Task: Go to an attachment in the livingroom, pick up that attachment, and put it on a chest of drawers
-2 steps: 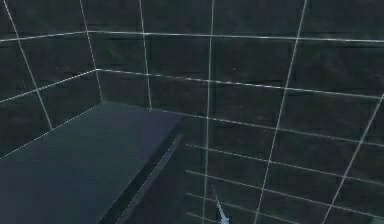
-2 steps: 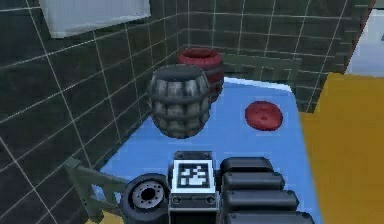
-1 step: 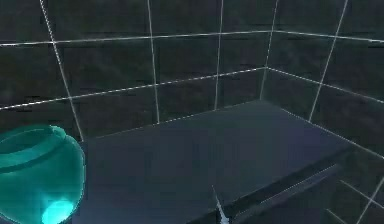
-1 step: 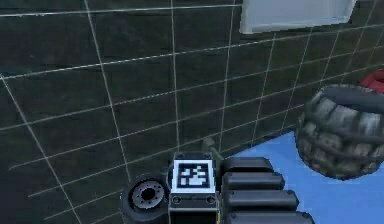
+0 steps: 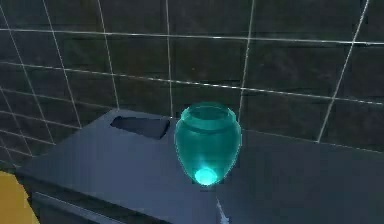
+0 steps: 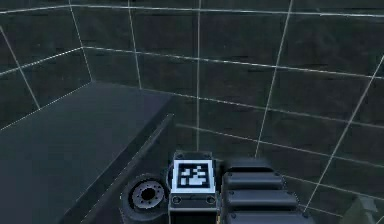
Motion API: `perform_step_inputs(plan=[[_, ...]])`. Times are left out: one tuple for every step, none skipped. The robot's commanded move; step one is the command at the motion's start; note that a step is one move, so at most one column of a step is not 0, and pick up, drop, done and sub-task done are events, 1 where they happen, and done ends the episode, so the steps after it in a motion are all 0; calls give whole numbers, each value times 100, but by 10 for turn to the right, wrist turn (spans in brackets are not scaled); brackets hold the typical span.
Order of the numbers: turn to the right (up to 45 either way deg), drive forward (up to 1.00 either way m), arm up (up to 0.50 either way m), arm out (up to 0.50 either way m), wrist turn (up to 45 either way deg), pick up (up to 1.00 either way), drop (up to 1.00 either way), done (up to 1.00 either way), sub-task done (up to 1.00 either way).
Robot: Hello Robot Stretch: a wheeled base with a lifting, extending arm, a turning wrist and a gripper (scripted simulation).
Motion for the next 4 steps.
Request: perform_step_inputs(plan=[[-450, 0, 0, 0, 0, 0, 0, 0, 0], [0, 0, 0, 24, 0, 0, 0, 0, 0], [0, 0, 0, 0, 450, 0, 0, 0, 0], [0, 0, 0, 0, 450, 0, 0, 0, 0]])
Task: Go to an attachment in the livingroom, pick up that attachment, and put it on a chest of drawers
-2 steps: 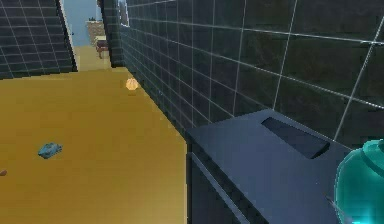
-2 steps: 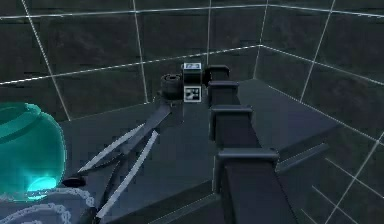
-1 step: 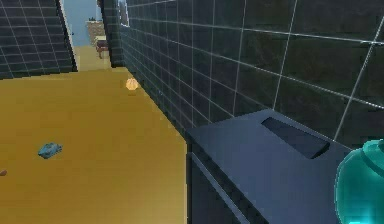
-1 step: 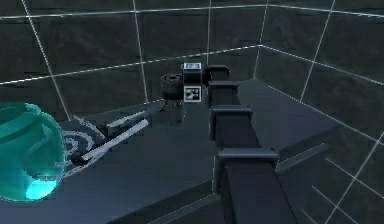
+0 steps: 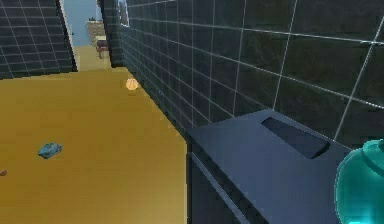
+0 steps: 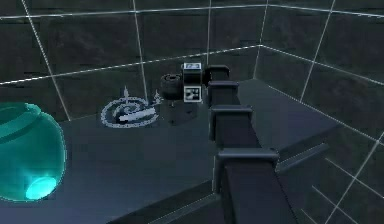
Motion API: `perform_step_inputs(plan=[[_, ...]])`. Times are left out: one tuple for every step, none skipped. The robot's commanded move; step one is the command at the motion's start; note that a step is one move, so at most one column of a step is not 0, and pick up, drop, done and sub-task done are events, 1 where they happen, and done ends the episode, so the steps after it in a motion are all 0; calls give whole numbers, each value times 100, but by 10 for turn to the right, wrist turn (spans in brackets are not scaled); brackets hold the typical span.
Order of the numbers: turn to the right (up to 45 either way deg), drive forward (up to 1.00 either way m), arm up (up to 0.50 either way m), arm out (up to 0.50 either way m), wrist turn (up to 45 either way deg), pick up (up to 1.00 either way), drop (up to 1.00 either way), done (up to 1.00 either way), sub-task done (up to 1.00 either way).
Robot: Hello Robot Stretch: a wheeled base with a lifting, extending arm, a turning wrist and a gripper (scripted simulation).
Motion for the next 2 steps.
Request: perform_step_inputs(plan=[[0, 0, -12, 0, 0, 0, 0, 0, 0], [0, 0, 0, 0, 0, 0, 100, 0, 0]])
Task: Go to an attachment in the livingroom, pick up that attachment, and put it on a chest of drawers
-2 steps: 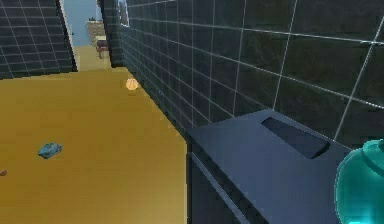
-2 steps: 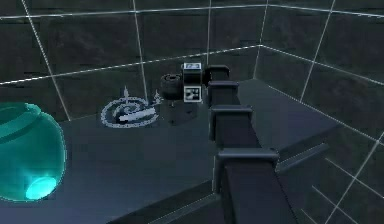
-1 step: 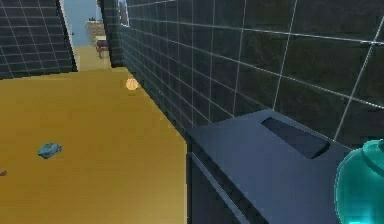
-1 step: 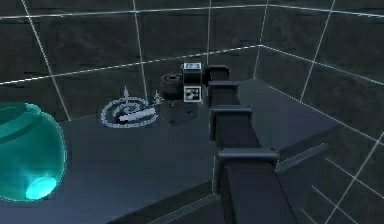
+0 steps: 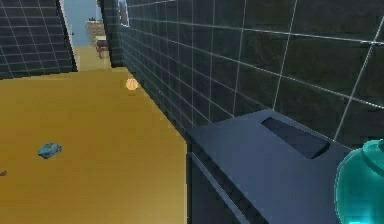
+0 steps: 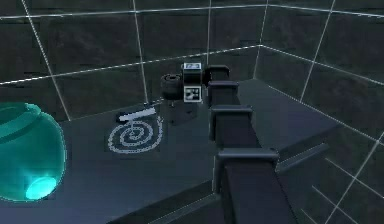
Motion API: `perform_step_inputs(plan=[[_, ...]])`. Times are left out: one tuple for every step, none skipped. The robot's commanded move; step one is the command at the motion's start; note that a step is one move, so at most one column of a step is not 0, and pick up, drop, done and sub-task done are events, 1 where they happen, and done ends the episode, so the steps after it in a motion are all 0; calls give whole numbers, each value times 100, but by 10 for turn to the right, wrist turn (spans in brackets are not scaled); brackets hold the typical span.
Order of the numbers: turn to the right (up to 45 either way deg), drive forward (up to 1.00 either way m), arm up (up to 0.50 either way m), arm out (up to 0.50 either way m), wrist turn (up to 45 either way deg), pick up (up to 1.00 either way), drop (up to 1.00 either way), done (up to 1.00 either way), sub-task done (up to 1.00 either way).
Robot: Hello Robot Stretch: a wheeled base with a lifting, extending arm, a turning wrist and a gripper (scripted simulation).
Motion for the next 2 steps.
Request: perform_step_inputs(plan=[[0, 0, 0, -10, 0, 0, 0, 0, 0], [0, 0, 0, 0, 0, 0, 0, 100, 0]])
